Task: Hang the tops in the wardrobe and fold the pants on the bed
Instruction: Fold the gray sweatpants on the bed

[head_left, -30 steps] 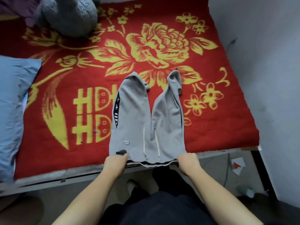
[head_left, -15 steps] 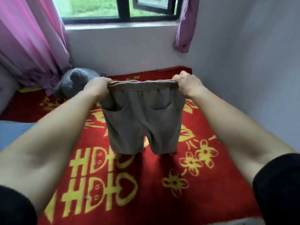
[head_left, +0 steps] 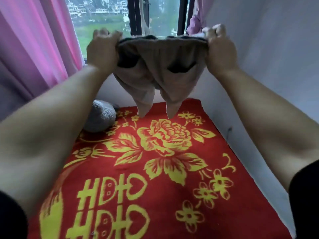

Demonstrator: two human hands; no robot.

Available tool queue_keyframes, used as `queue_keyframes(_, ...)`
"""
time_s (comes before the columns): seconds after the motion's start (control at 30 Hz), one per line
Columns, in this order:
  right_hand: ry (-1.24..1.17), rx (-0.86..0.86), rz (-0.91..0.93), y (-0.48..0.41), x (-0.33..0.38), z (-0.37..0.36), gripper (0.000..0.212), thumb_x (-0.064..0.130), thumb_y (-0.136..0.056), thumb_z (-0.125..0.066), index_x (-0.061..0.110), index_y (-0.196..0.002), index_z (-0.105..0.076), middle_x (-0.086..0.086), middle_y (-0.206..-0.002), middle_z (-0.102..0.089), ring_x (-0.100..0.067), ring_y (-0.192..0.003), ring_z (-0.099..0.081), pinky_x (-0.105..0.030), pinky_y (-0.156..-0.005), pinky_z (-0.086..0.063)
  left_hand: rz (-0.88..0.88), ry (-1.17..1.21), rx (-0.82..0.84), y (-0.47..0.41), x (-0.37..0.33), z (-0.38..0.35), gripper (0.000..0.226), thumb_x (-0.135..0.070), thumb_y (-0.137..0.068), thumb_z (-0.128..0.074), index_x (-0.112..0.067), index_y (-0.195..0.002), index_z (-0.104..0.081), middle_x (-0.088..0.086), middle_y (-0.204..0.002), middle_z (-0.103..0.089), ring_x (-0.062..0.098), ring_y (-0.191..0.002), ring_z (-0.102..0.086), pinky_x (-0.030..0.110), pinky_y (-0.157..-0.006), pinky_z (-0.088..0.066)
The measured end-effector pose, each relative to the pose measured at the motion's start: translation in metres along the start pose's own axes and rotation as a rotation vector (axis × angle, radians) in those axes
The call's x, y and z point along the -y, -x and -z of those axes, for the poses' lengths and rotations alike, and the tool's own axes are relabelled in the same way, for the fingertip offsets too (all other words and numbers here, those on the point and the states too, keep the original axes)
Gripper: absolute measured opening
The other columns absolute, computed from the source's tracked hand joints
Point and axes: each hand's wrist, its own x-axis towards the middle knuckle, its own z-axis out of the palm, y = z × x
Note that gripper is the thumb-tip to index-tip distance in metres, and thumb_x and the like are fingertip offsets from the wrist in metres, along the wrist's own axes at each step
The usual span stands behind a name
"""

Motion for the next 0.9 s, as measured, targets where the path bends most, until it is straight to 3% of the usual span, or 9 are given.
queue_keyframes(0.1, 0.005, 0.187, -0.023, 0.062, 0.002, -0.036, 0.039, 0.013, -0.101, -0.04, 0.014, -0.139, -0.049, -0.018, -0.133, -0.045, -0.044, -0.11, -0.056, -0.049, -0.088, -0.047, 0.012, 0.011, 0.146, 0.061, 0.004, -0.037, 0.04, -0.014, -0.093, -0.045, -0.021, -0.131, -0.054, 0.023, -0.112, -0.053, 0.04, -0.111, -0.049, 0.05, -0.081, -0.046)
queue_keyframes(0.23, 0.035, 0.584, -0.028, 0.181, -0.006, -0.098, 0.032, 0.013, -0.098, -0.047, 0.016, -0.128, -0.056, -0.015, -0.121, -0.048, -0.041, -0.102, -0.062, -0.045, -0.081, -0.051, 0.002, -0.061, 0.517, 0.185, 0.012, -0.102, 0.038, -0.015, -0.094, -0.049, -0.027, -0.129, -0.056, 0.014, -0.113, -0.055, 0.036, -0.111, -0.048, 0.046, -0.083, -0.048)
queue_keyframes(0.33, 0.079, 0.859, -0.008, 0.285, -0.009, -0.148, 0.03, 0.01, -0.099, -0.043, 0.017, -0.126, -0.055, -0.011, -0.121, -0.049, -0.035, -0.102, -0.063, -0.042, -0.077, -0.051, -0.024, -0.143, 0.811, 0.291, 0.014, -0.152, 0.034, -0.016, -0.094, -0.048, -0.027, -0.126, -0.055, 0.008, -0.111, -0.055, 0.032, -0.111, -0.048, 0.041, -0.079, -0.048)
queue_keyframes(0.5, 0.082, 1.157, -0.014, 0.438, -0.003, -0.196, 0.035, 0.007, -0.096, -0.044, 0.018, -0.128, -0.053, -0.009, -0.125, -0.049, -0.032, -0.11, -0.058, -0.041, -0.081, -0.05, 0.002, -0.187, 1.167, 0.449, 0.02, -0.197, 0.044, -0.008, -0.09, -0.049, -0.03, -0.127, -0.051, 0.003, -0.122, -0.054, 0.027, -0.118, -0.048, 0.038, -0.083, -0.044)
queue_keyframes(0.63, 0.098, 1.278, 0.018, 0.512, 0.003, -0.202, 0.038, 0.012, -0.097, -0.044, 0.023, -0.133, -0.05, -0.01, -0.139, -0.043, -0.03, -0.119, -0.055, -0.04, -0.086, -0.05, 0.003, -0.229, 1.262, 0.531, 0.023, -0.202, 0.044, -0.011, -0.094, -0.042, -0.034, -0.131, -0.049, 0.002, -0.12, -0.057, 0.026, -0.118, -0.049, 0.039, -0.086, -0.043)
queue_keyframes(0.73, 0.152, 1.305, 0.058, 0.55, 0.006, -0.203, 0.039, 0.012, -0.097, -0.045, 0.023, -0.135, -0.047, -0.013, -0.145, -0.041, -0.03, -0.117, -0.055, -0.04, -0.081, -0.049, -0.024, -0.255, 1.273, 0.569, 0.024, -0.203, 0.05, -0.012, -0.094, -0.043, -0.034, -0.139, -0.042, 0.001, -0.123, -0.057, 0.027, -0.118, -0.049, 0.041, -0.087, -0.041)
queue_keyframes(0.9, 0.188, 1.27, 0.109, 0.623, 0.008, -0.208, 0.048, 0.015, -0.097, -0.046, 0.025, -0.143, -0.038, -0.007, -0.121, -0.05, -0.028, -0.105, -0.055, -0.038, -0.068, -0.045, 0.012, -0.254, 1.281, 0.631, 0.022, -0.212, 0.056, -0.014, -0.09, -0.048, -0.029, -0.143, -0.037, 0.0, -0.123, -0.057, 0.026, -0.117, -0.048, 0.042, -0.086, -0.04)
